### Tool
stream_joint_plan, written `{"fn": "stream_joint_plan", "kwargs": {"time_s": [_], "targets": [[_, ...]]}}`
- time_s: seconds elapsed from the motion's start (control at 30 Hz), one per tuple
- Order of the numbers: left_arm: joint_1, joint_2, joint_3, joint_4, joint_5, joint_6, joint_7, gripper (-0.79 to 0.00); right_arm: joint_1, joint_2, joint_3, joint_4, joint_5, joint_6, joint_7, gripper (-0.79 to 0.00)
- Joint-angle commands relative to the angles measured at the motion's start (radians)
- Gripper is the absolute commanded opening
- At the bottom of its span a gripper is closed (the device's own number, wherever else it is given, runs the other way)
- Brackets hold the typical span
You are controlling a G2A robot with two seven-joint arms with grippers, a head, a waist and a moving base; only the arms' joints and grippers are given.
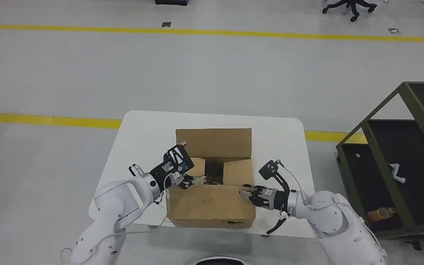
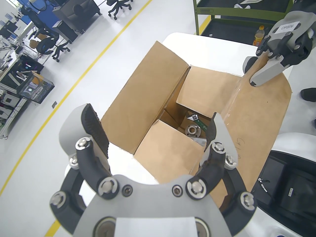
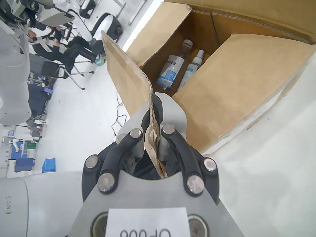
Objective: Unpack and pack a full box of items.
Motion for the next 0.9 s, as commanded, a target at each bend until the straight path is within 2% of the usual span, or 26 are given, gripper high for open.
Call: {"fn": "stream_joint_plan", "kwargs": {"time_s": [0.0, 0.13, 0.5, 0.57, 0.87], "targets": [[0.004, 0.002, -0.003, -0.002, 0.007, 0.006, 0.006, 0.0, -0.015, 0.0, -0.001, -0.014, -0.053, -0.01, -0.063, -0.785], [0.011, 0.006, -0.015, 0.0, 0.004, 0.017, 0.003, 0.0, -0.037, -0.002, -0.005, -0.015, -0.053, -0.004, -0.149, -0.785], [0.026, 0.016, -0.038, -0.022, -0.006, 0.031, -0.005, 0.0, -0.037, -0.002, -0.005, -0.015, -0.053, -0.004, -0.149, -0.785], [0.028, 0.018, -0.039, -0.024, -0.008, 0.031, -0.006, 0.0, -0.041, -0.004, -0.006, -0.024, -0.039, -0.006, -0.189, -0.785], [0.033, 0.025, -0.043, -0.027, -0.029, 0.033, -0.014, 0.0, -0.071, 0.007, -0.019, -0.078, -0.24, -0.104, -0.232, -0.785]]}}
